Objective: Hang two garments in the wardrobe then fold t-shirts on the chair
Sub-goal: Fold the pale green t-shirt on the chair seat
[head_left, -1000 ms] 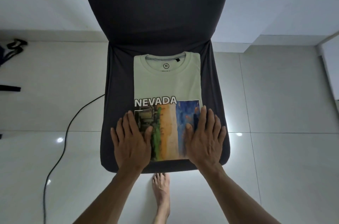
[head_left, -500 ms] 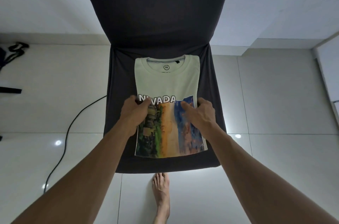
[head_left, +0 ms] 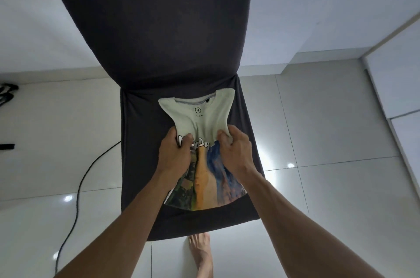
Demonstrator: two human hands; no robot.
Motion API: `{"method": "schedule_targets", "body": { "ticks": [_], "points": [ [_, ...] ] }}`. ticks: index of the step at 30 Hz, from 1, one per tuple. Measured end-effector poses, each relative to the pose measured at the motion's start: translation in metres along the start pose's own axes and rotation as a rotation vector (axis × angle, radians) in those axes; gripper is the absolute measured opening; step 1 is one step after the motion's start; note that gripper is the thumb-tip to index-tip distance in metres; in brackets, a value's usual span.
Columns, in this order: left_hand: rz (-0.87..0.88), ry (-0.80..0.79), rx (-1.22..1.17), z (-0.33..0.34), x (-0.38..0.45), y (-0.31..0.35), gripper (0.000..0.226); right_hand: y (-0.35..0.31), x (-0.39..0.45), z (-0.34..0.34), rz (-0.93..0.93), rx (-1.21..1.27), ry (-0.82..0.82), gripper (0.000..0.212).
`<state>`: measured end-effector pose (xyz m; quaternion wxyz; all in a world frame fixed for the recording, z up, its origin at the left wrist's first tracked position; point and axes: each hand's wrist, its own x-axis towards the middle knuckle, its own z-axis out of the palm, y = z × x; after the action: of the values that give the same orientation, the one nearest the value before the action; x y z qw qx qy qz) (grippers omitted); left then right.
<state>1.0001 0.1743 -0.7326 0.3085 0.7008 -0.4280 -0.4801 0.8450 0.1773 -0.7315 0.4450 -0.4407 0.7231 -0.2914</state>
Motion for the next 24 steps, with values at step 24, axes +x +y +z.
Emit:
{"method": "schedule_targets", "body": {
  "ticks": [24],
  "points": [
    [0.382, -0.781, 0.329, 0.392, -0.316, 0.292, 0.014, 0.108, -0.23, -0.509, 0.218, 0.207, 0.807, 0.023]
  ]
}}
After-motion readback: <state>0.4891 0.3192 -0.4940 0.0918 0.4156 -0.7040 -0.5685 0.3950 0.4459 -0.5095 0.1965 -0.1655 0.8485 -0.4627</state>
